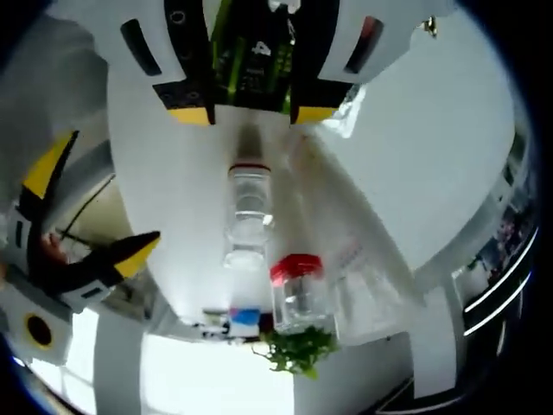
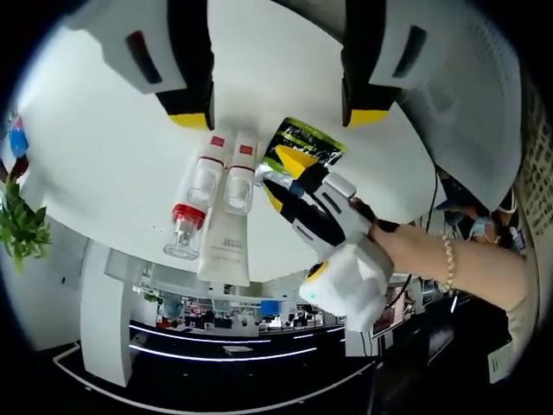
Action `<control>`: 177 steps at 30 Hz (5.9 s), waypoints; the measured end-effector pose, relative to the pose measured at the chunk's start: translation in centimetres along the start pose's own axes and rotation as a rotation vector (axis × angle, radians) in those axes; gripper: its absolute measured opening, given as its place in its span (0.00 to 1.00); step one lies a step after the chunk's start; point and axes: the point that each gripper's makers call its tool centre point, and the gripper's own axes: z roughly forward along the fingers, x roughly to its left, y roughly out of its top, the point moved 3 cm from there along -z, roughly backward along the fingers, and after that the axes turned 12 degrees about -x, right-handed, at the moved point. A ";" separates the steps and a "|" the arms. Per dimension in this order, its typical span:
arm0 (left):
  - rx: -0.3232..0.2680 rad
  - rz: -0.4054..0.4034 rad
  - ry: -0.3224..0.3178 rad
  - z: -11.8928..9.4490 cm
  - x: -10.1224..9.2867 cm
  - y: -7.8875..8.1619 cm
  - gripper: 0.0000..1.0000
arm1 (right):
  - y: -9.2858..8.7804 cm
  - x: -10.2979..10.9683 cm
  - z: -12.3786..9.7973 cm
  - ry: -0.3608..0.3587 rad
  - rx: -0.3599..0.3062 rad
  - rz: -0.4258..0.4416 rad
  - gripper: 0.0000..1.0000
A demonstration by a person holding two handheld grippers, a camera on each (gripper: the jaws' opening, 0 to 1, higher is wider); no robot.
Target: Arrange the skincare products in the storage area until every visible bottle or jar stands upright without overlapping.
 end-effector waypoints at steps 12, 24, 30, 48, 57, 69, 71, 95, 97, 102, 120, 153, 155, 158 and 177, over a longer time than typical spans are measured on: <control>-0.020 -0.145 0.122 -6.5 -0.7 -2.2 0.45 | 0.8 1.4 0.5 0.054 -0.016 -0.006 0.68; -0.036 -0.286 0.229 -12.2 -2.2 -5.1 0.57 | 1.1 3.0 0.6 0.103 -0.025 0.001 0.77; -0.066 -0.354 0.281 -14.5 -2.9 -6.1 0.63 | 1.1 3.5 0.3 0.116 -0.032 0.013 0.80; -0.125 -0.447 0.388 -18.5 -4.6 -7.1 0.78 | 1.6 3.9 -0.8 0.136 -0.048 0.022 0.90; -0.116 -0.453 0.418 -19.3 -5.4 -7.8 0.86 | 1.6 3.8 -1.4 0.132 -0.053 0.035 0.93; -0.113 -0.451 0.450 -19.6 -5.0 -7.7 0.92 | 1.1 3.7 -1.3 0.123 -0.052 0.029 0.94; -0.109 -0.448 0.447 -19.4 -5.1 -7.7 0.93 | 1.3 3.6 -1.2 0.120 -0.063 0.023 0.93; -0.026 -0.409 0.419 -17.5 -1.5 -8.4 0.96 | 0.8 3.4 -0.9 0.127 -0.048 0.054 1.00; -0.009 -0.396 0.416 -17.1 -0.8 -8.5 0.96 | 0.8 3.3 -0.9 0.123 -0.046 0.060 1.00; 0.049 -0.369 0.409 -16.0 0.5 -8.8 0.94 | 0.8 3.0 -1.0 0.105 -0.051 0.072 1.00; 0.230 -0.314 0.368 -12.8 5.2 -10.9 0.85 | 0.3 2.7 -0.8 0.087 -0.021 0.056 0.99; 0.338 -0.329 0.354 -11.0 8.0 -12.1 0.37 | 0.2 2.1 -0.8 0.056 -0.025 0.105 0.99; 0.342 -0.325 0.352 -10.9 8.1 -12.2 0.37 | 0.2 2.1 -0.8 0.055 -0.025 0.103 0.99; 0.343 -0.324 0.348 -10.9 8.1 -12.4 0.37 | 0.2 2.0 -0.9 0.052 -0.026 0.104 0.99; 0.395 -0.050 0.119 -11.1 6.5 -10.6 0.36 | 0.4 1.9 -0.9 0.047 -0.036 0.114 0.99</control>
